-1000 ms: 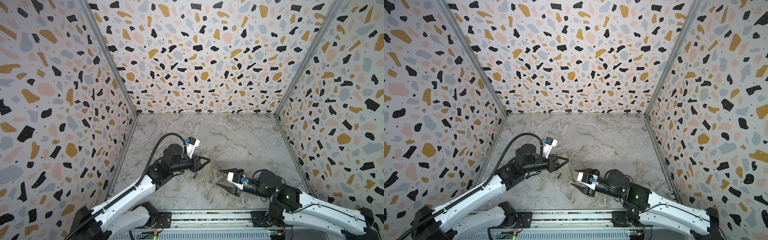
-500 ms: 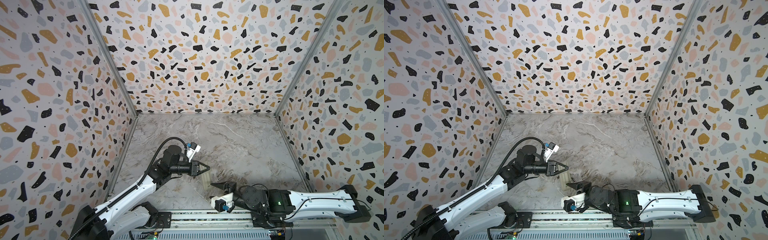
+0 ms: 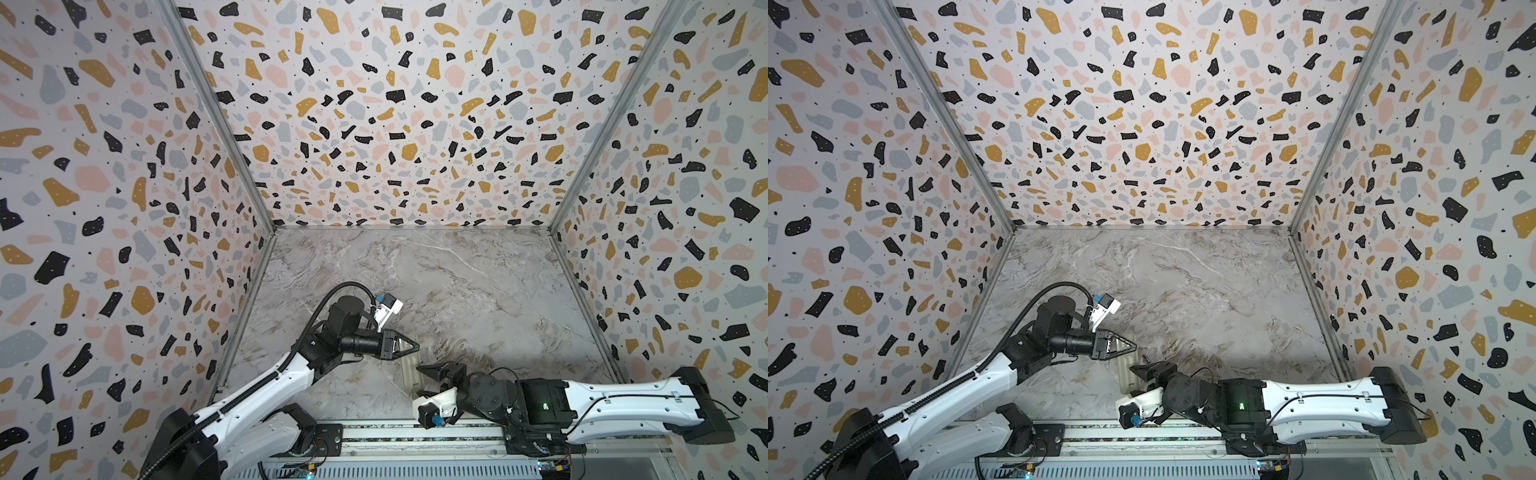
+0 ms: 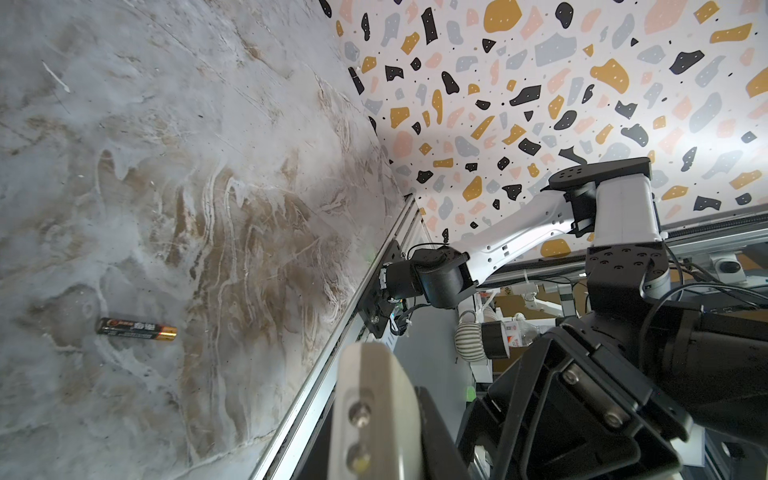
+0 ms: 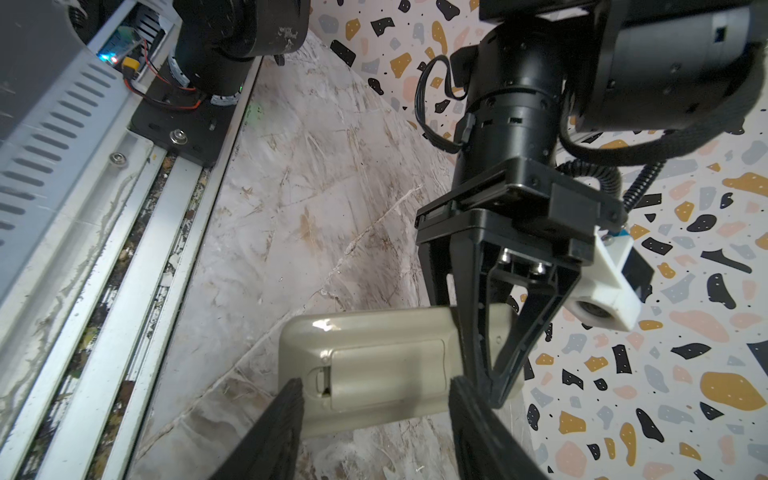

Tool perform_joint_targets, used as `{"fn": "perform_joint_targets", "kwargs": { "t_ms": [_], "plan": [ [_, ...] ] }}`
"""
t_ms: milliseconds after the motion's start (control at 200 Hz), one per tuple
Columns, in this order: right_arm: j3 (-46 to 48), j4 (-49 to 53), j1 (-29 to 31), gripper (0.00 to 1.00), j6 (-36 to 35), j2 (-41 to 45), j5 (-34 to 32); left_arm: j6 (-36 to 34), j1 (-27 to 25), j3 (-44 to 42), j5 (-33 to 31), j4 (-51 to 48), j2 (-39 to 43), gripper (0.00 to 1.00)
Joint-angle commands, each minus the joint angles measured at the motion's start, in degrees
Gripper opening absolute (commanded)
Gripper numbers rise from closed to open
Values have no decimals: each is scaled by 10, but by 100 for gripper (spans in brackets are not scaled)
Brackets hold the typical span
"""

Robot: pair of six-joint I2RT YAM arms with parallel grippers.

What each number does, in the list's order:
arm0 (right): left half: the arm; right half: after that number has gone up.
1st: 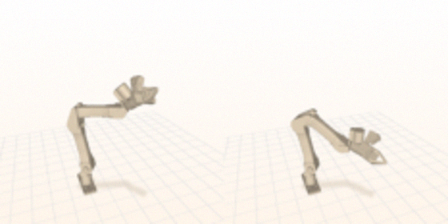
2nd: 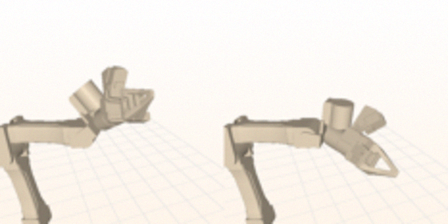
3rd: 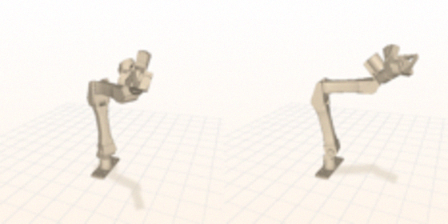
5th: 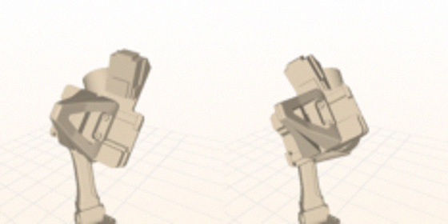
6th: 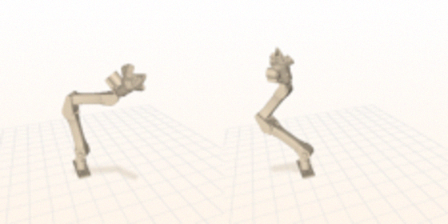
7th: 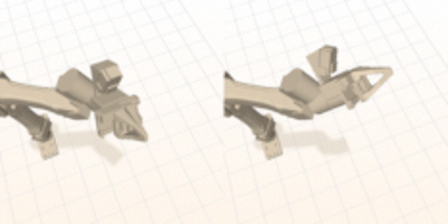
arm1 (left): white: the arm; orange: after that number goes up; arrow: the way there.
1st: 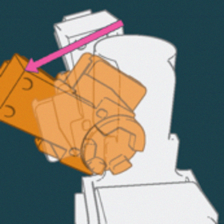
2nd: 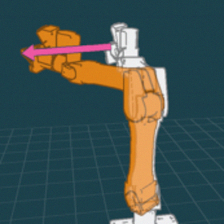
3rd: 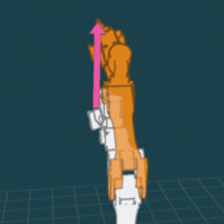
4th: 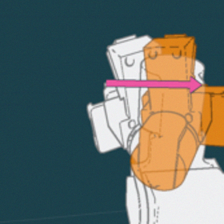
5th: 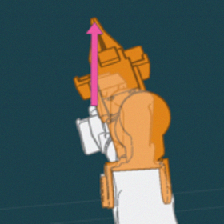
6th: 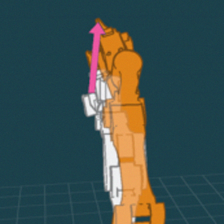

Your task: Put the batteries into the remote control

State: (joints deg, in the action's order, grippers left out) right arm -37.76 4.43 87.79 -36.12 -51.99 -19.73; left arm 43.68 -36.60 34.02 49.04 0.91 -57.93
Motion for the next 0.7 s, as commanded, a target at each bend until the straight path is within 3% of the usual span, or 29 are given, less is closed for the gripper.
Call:
{"fn": "perform_joint_targets", "kwargs": {
  "t_ms": [0, 405, 691],
  "plan": [
    [-11, -23, -13, 58, 0, 0, 28, 16, 0, -9, 11, 32, 7, 0],
    [-22, -15, -37, 56, 15, -30, 77, 17, 0, -20, 15, 43, 6, 0],
    [-25, -13, -46, 55, 13, -46, 75, 14, 0, -18, 22, 40, 5, 0]
  ]
}}
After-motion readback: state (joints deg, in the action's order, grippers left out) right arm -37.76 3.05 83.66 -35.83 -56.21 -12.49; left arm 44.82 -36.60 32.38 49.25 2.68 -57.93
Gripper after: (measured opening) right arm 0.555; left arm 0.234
